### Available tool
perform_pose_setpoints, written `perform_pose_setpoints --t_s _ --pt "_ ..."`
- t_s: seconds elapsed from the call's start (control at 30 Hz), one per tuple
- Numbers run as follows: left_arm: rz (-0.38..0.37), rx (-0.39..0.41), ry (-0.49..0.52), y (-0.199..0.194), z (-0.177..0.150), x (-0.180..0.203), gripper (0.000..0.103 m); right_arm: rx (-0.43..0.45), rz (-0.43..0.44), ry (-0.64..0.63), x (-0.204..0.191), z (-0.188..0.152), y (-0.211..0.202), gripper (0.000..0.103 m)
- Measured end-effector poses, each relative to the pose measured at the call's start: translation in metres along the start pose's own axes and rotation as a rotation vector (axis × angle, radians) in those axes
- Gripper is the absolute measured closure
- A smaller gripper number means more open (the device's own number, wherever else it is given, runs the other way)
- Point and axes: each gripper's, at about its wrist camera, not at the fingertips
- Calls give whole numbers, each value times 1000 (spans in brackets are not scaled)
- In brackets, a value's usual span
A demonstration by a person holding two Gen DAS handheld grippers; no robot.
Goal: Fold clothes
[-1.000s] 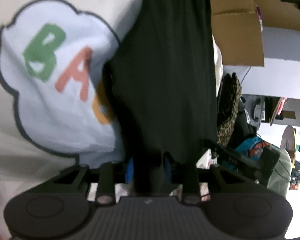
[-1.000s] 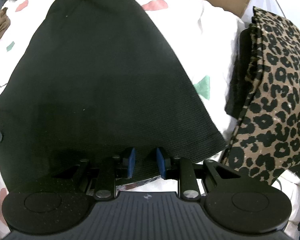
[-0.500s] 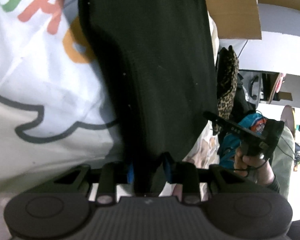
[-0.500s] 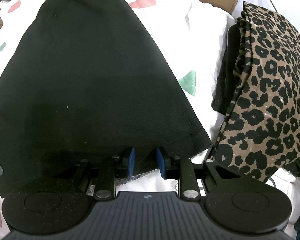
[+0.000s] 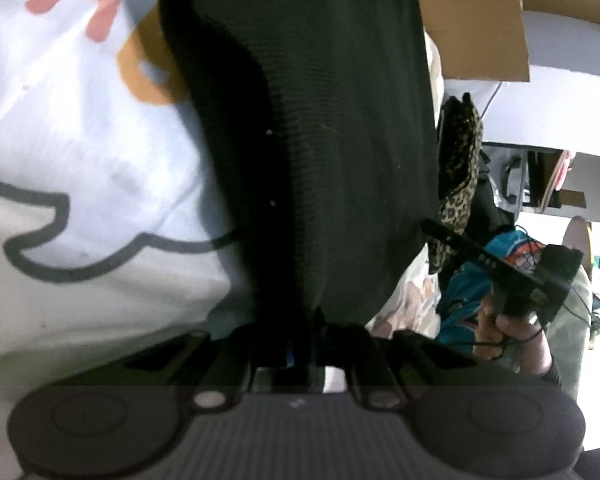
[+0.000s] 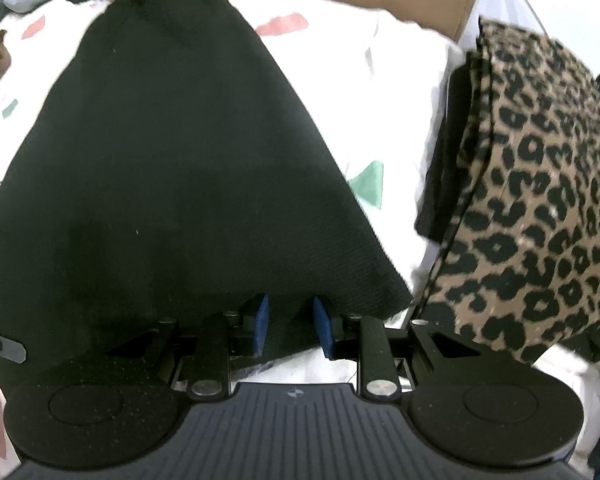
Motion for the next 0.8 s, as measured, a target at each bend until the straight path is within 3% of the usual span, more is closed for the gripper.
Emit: perform_pose_setpoints --t_s 0.2,0.37,0.53,0.8 --pt "33 -26 17 -3 -1 11 97 78 -25 39 13 3 -11 69" --pt "56 -67 42 -13 3 24 97 95 -58 43 24 9 -6 69" --pt "86 -97 69 -22 9 41 97 110 -27 60 28 6 -2 69" --pt "163 -105 50 -38 6 30 97 129 61 97 34 10 8 70"
Point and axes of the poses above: each gripper's, at about its wrist camera, not at the fingertips, and y roughly the way its jaws point, x to its right, z to its top, and after that the axes turned 1 degree about x, right-handed
